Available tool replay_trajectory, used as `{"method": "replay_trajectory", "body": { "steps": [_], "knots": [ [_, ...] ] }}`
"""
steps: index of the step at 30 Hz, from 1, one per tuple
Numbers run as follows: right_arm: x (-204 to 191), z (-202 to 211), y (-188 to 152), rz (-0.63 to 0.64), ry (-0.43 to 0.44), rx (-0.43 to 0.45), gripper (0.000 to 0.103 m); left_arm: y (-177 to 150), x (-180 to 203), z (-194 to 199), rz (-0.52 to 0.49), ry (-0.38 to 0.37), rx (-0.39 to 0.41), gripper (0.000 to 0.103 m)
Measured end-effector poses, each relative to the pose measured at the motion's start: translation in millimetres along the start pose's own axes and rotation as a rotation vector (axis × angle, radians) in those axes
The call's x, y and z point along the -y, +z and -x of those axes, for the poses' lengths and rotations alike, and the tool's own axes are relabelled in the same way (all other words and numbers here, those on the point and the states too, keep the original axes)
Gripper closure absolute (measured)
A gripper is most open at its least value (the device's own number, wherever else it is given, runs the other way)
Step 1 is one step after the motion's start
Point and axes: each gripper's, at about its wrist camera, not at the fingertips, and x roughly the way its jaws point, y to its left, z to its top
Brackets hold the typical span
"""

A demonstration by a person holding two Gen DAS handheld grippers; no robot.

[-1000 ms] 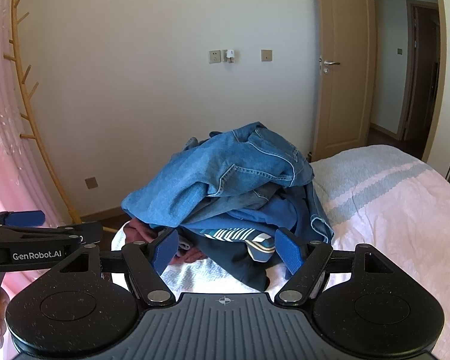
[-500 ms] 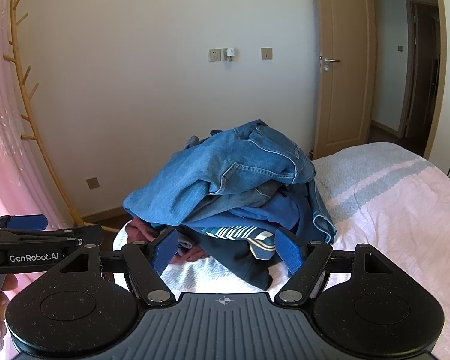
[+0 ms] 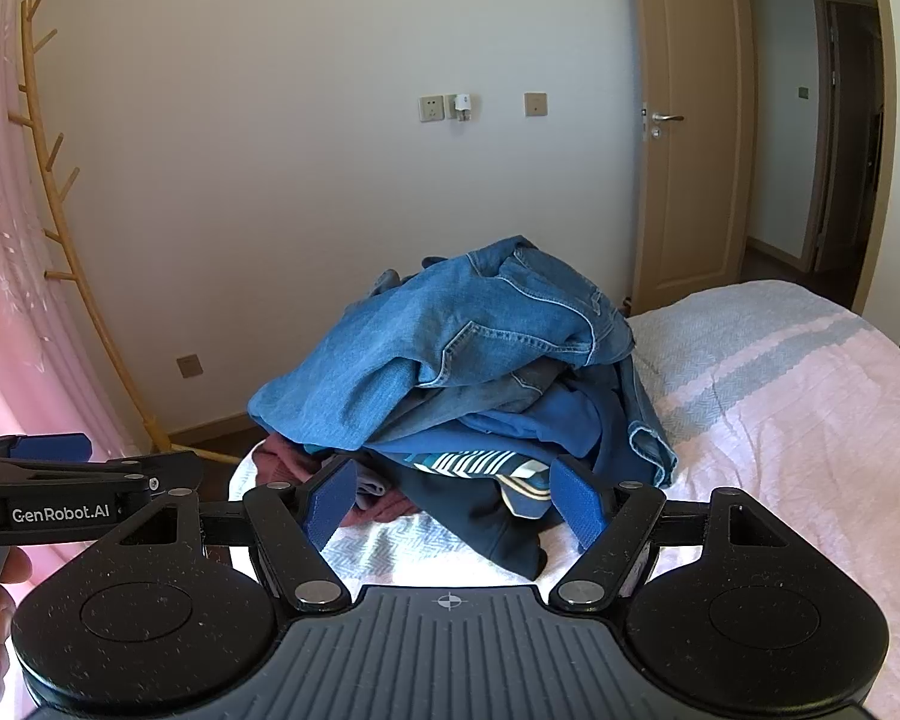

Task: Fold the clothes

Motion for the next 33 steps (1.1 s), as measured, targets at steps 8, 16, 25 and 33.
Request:
{"method": "replay_trajectory", "body": {
  "steps": [8,16,25,33],
  "knots": [
    [2,2,-1,-0.006,0.003,-0.001,0.029,-1,3,-1,-0.010,0.001,-0.004,0.007],
    [7,2,-1,-0.014,0.013,-0.007,0.029,-3,5,1,-0.007,0.016,-0.011,0.007],
    [13,-2,0,0.013,0.072,-0.022,0.029,-8,10,3,0.004,0.053,-0.018,0.007],
    [26,-4,-4,0.010,0.100,-0.033,0.029,-14,19,6,-0.012,0.076,-0.032,0.007]
  ]
}}
